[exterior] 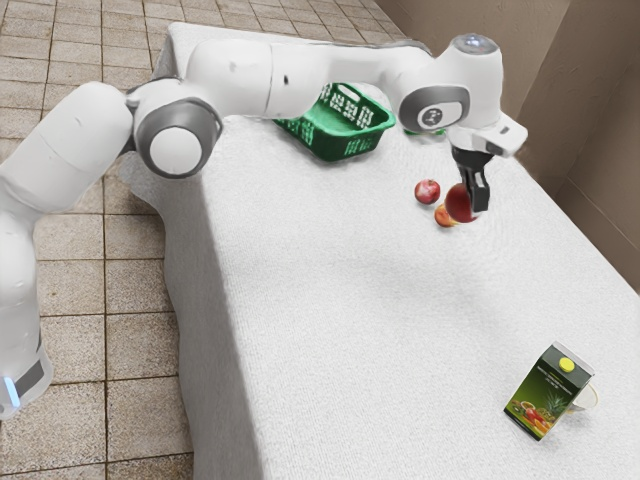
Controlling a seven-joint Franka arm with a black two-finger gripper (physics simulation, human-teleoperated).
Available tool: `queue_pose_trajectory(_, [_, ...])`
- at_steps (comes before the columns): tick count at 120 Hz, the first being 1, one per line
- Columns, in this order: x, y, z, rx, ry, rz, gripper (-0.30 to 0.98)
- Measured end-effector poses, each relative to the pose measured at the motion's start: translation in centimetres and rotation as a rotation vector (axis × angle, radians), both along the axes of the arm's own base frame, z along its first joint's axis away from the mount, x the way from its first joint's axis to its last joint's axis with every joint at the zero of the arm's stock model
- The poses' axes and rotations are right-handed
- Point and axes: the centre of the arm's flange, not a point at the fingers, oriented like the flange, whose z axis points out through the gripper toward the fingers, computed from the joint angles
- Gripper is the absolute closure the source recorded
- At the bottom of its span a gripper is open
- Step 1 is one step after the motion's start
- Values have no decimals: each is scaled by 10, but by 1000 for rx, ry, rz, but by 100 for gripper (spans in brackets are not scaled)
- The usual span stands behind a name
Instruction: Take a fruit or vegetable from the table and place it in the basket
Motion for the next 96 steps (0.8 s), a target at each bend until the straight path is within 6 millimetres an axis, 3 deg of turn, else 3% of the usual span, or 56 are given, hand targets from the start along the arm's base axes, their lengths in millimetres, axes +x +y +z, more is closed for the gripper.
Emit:
queue_pose_trajectory(7, [-36, 39, 55, 86, 38, 74, 30])
queue_pose_trajectory(15, [-75, 84, 93, 151, 92, 167, 29])
queue_pose_trajectory(28, [-129, 149, 114, 169, 199, 284, 31])
queue_pose_trajectory(40, [-204, 210, 130, 147, 259, 390, 32])
queue_pose_trajectory(46, [-230, 232, 142, 146, 246, 428, 31])
queue_pose_trajectory(63, [-264, 274, 149, 132, 248, 488, 31])
queue_pose_trajectory(81, [-322, 396, 99, 65, 304, 669, 31])
queue_pose_trajectory(89, [-309, 412, 82, 80, 274, 653, 33])
queue_pose_trajectory(96, [-278, 400, 97, 125, 187, 591, 35])
